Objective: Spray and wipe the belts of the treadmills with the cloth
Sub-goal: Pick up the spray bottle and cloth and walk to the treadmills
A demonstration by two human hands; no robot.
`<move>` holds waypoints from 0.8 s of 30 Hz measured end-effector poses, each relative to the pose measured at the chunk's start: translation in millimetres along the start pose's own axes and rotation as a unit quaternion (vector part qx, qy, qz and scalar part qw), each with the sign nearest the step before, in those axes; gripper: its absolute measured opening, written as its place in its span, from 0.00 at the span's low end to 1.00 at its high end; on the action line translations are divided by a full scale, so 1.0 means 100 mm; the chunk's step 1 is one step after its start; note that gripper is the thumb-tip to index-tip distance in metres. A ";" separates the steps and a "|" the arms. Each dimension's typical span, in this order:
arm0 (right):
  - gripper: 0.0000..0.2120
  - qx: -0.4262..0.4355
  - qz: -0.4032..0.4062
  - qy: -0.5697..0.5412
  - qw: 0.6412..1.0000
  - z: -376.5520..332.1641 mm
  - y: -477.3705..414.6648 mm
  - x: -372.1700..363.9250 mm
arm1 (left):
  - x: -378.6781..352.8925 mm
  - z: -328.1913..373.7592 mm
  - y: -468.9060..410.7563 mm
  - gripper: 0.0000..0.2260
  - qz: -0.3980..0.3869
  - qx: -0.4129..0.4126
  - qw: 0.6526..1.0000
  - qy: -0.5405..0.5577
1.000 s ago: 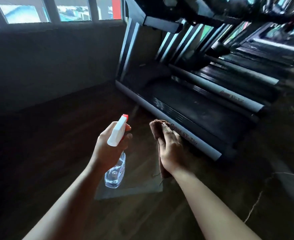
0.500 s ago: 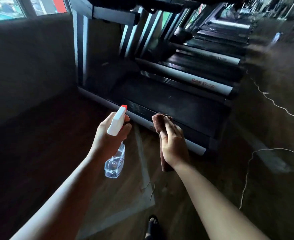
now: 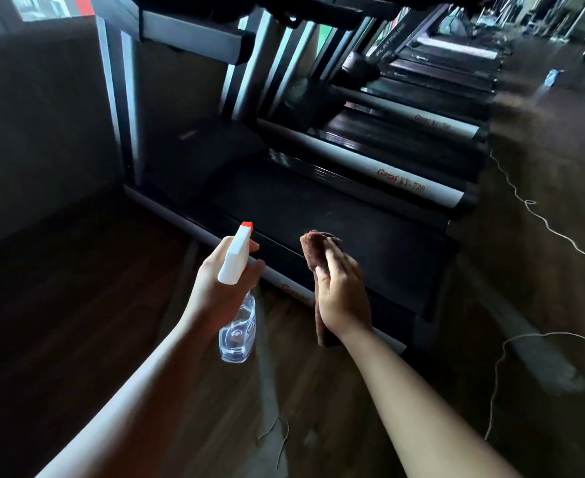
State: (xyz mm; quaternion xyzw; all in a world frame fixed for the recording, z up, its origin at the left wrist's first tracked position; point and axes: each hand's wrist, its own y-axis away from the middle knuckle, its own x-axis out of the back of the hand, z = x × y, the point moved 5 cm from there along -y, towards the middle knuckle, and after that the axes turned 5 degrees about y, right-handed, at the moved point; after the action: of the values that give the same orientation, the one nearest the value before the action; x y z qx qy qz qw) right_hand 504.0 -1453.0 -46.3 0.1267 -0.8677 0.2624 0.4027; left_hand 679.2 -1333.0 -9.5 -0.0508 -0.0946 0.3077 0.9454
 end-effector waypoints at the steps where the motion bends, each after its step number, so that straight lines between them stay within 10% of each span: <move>1: 0.25 -0.001 -0.002 0.004 1.000 0.04 -0.12 -0.05 | -0.02 -0.04 -0.15 0.09 -0.002 0.001 1.000 -0.002; 24: 0.22 -0.196 0.081 0.046 0.976 0.67 -2.60 -1.14 | -0.58 -0.91 -3.77 0.09 -0.212 -0.047 0.974 -0.057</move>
State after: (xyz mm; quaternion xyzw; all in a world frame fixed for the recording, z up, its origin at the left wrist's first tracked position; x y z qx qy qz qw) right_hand 647.2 -1705.0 -77.3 -0.0376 -0.8902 0.1249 0.4365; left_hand 867.6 -1674.2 -48.6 -0.0569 -0.1711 0.0978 0.9787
